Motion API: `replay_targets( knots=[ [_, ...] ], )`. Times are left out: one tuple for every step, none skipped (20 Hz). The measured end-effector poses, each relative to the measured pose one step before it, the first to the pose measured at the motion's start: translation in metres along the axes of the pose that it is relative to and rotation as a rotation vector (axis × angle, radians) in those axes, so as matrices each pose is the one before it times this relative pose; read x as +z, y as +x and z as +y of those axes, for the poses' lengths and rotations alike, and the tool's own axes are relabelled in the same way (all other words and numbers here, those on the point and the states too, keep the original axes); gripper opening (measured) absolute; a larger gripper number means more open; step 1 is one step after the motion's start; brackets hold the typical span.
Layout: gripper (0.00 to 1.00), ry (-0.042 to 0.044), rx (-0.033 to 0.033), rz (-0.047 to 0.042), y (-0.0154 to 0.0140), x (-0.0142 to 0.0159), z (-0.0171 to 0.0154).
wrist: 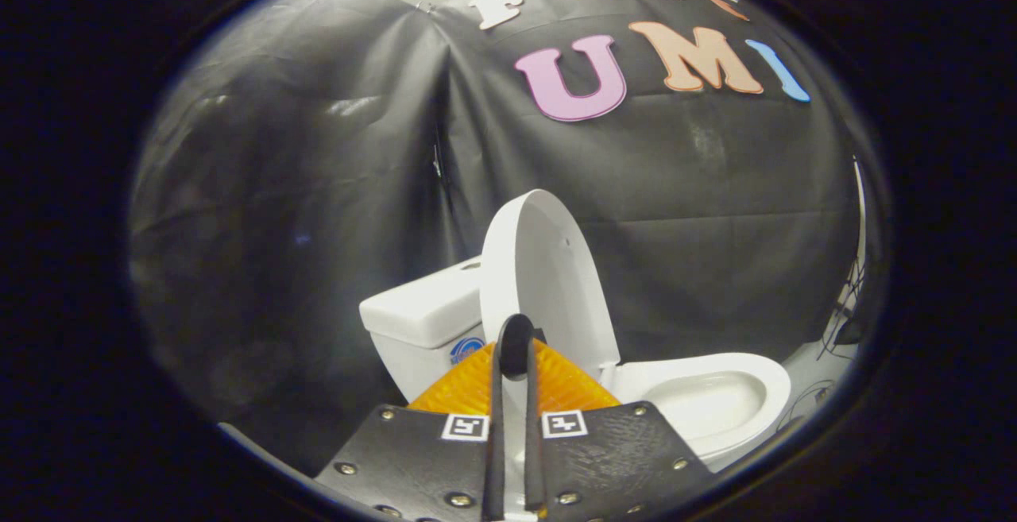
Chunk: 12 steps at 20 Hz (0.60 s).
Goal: Open the toilet lid.
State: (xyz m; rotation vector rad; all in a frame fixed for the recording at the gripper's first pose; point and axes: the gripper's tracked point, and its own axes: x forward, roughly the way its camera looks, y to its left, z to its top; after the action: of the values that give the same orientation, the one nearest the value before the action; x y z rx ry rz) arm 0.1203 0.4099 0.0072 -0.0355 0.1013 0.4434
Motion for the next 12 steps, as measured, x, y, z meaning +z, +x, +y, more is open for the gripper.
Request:
replay_targets(
  knots=[
    [0.12, -0.01820, 0.02009, -0.00127, 0.00010, 0.00041, 0.00346],
    [0.13, -0.00586, 0.01688, 0.01665, 0.00144, -0.00488, 0.00274],
    [0.15, -0.00089, 0.00626, 0.01905, 0.00089, -0.00485, 0.00102],
    [0.20, 0.00303, 0.00858, 0.02014, -0.00100, -0.00532, 0.00171],
    [0.21, 0.00549, -0.00191, 0.01198, -0.00063, -0.00346, -0.00083],
    [0.25, 0.00471, 0.01228, 0.01320, -0.00108, -0.00312, 0.00331],
    [0.29, -0.00313, 0.00306, 0.01639, -0.00008, -0.00282, 0.00195],
    [0.37, -0.00992, 0.00430, 0.01469, -0.00298, -0.00236, 0.00012],
    [0.45, -0.01185, 0.00187, 0.00596, -0.00171, -0.00121, 0.00105],
    [0.53, -0.00967, -0.00028, 0.00142, -0.00323, 0.00019, -0.00077],
    [0.61, -0.00228, 0.00192, -0.00344, -0.00289, 0.00182, -0.00057],
    [0.70, 0.00417, 0.01279, -0.00328, -0.00230, 0.00172, 0.00097]
  ],
)
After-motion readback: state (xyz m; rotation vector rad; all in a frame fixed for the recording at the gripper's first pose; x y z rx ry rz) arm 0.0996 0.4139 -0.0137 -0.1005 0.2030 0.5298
